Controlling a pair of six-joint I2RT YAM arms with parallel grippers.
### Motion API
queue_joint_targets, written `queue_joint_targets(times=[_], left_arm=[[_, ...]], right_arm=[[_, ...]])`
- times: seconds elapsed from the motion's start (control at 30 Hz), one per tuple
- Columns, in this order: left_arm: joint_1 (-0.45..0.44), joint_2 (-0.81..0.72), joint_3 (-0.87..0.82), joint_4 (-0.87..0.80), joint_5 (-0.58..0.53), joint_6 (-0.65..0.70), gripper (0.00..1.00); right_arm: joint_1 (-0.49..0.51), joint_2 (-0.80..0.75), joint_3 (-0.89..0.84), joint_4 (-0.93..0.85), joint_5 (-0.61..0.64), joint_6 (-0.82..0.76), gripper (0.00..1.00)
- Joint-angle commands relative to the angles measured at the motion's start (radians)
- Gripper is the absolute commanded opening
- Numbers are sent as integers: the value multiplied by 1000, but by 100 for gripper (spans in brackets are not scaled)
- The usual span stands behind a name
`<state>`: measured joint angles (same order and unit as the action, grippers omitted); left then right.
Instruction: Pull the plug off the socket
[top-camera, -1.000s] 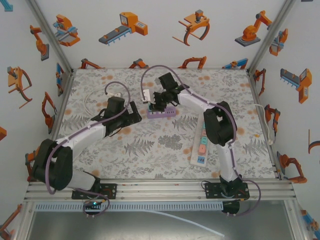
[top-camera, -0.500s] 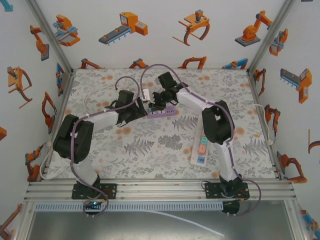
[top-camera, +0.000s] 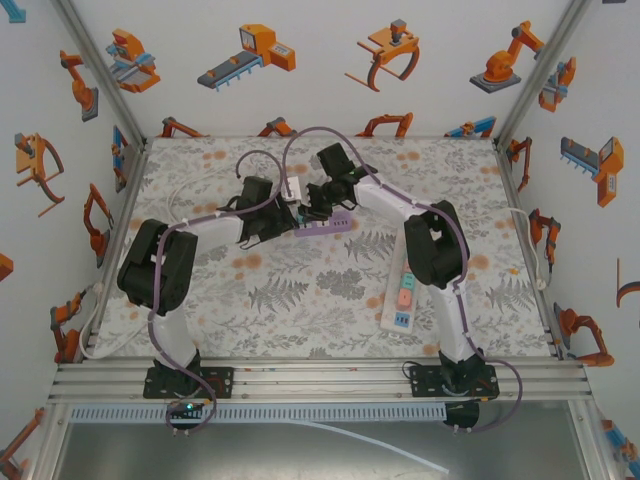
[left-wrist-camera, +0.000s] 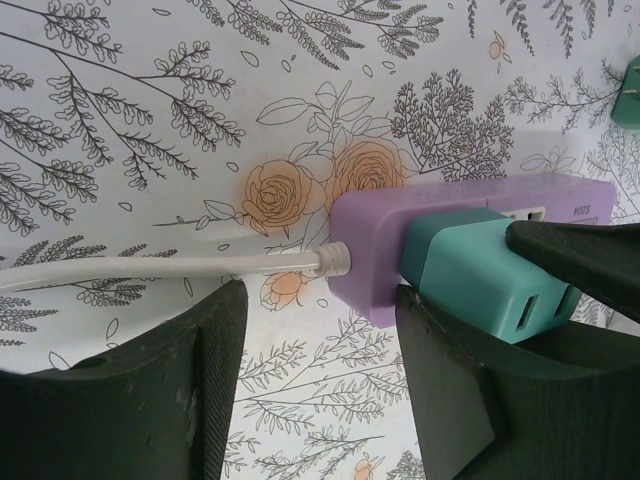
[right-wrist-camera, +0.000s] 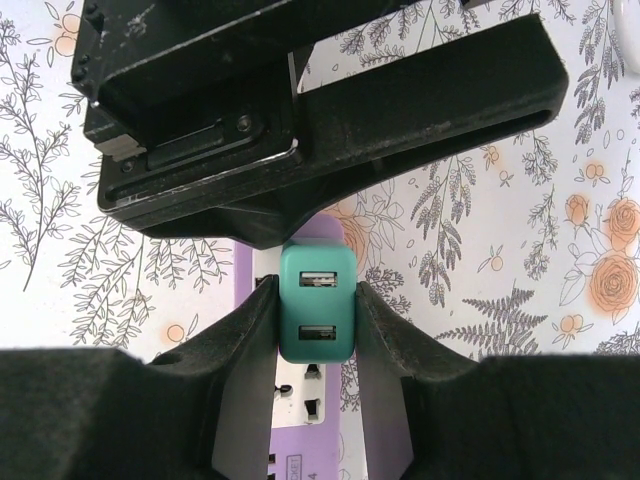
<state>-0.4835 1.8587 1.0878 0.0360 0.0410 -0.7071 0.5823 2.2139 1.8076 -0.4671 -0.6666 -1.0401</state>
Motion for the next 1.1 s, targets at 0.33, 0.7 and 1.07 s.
queue_joint_targets(times=[0.33,0.7,1.07], left_arm=[[3,79,16,-174,-59,-27,55],[3,83,26,-198,-78,-24,55],[4,8,66,-194,-51,33,56]], right_arm=[[-8,-8,42,-6,-74,80,15],[-24,-23,42,22,-81,124,13],[-31,-125,-21,141,-26,311,13]])
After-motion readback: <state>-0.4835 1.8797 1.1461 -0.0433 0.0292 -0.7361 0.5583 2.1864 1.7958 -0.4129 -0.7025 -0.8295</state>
